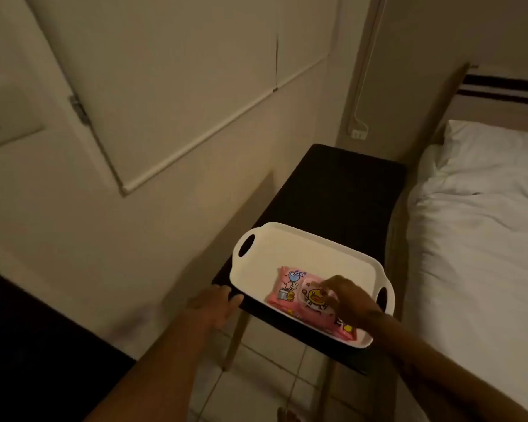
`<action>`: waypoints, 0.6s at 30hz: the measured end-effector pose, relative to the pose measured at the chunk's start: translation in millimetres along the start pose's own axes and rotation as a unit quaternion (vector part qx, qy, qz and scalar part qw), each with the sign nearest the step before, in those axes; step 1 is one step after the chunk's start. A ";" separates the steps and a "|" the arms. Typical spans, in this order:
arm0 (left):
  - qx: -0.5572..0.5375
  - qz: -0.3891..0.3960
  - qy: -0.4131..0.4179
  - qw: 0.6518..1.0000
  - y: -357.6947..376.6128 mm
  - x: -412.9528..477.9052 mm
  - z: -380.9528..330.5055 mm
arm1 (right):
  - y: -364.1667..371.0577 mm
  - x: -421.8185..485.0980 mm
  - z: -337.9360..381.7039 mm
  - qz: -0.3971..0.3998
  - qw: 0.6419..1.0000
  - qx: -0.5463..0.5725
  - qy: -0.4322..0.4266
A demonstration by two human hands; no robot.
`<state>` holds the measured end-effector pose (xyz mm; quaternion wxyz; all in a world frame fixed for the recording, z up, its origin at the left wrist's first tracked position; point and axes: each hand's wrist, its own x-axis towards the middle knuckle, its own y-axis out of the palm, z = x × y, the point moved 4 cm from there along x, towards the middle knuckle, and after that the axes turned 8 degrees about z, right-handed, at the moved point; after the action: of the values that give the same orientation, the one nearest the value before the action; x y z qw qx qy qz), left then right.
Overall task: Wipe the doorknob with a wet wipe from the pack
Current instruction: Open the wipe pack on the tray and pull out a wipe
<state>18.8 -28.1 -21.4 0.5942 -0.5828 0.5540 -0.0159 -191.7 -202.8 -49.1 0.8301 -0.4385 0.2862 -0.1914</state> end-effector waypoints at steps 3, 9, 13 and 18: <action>0.006 0.005 0.038 0.999 17.5 34.0 -26.3 | 17.0 8.6 -10.2 -0.020 1.000 0.006 -0.001; 0.131 0.034 0.140 0.981 41.8 77.4 -77.8 | 31.5 15.4 -21.7 -0.069 0.997 0.033 -0.016; 0.163 0.024 0.190 0.968 43.4 97.4 -92.9 | 36.7 20.5 -28.0 -0.071 0.996 0.047 -0.034; 0.222 0.010 0.224 0.949 44.4 114.2 -100.3 | 41.9 25.8 -35.4 -0.105 0.991 0.066 -0.045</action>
<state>-32.9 -157.5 -96.5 0.5692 -0.4122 0.6610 -0.2631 -192.0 -216.6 -108.1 0.8445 -0.4186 0.1880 -0.2759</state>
